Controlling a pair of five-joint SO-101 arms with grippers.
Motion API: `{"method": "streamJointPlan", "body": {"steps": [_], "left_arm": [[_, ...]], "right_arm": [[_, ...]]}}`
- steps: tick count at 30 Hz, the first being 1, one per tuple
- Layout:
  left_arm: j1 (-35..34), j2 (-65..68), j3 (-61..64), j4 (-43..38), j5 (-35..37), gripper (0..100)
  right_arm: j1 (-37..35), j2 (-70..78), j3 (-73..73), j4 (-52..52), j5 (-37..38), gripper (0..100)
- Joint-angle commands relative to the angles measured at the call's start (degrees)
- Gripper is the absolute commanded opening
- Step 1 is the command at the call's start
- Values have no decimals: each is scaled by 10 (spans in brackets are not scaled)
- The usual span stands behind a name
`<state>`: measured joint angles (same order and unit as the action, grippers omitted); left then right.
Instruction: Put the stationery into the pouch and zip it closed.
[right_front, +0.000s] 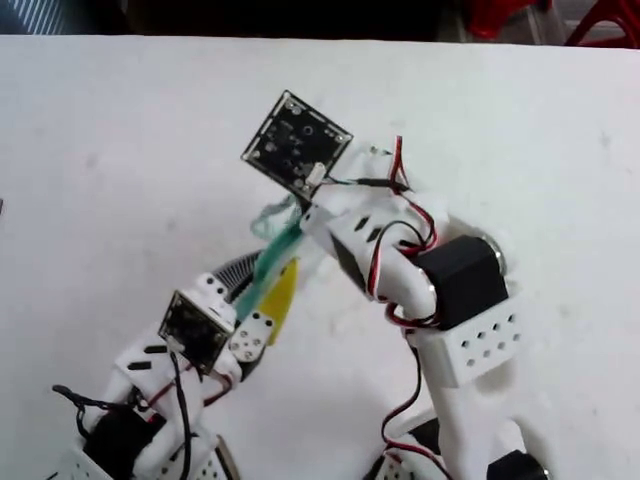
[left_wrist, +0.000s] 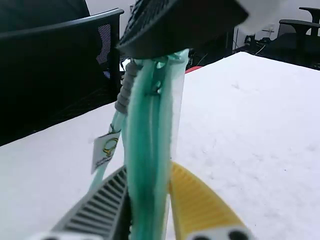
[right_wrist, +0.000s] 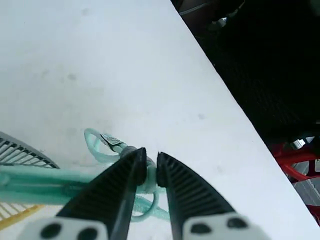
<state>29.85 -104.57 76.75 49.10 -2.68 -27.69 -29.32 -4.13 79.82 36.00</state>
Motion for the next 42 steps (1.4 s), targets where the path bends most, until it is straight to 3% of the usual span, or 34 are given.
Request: {"method": "streamJointPlan", "body": {"steps": [1, 10, 15, 21, 27, 30, 42], "left_arm": [[-2, -5, -5, -4, -2, 22], [-5, -5, -4, 2, -2, 22], [-3, -5, -4, 4, -3, 22], [-2, -5, -4, 4, -3, 22], [-2, -5, -4, 4, -3, 22], [-6, -5, -4, 4, -3, 22], [-6, -5, -4, 4, -3, 22]], "right_arm": [[44, 3, 29, -29, 8, 16], [126, 8, 43, -91, 16, 16], [129, 3, 40, -80, 13, 16], [56, -11, -40, 0, -104, 34], [-70, 29, -178, 132, -221, 262], [-90, 59, -223, 187, -218, 265], [-103, 8, -135, 187, -185, 231]]}}
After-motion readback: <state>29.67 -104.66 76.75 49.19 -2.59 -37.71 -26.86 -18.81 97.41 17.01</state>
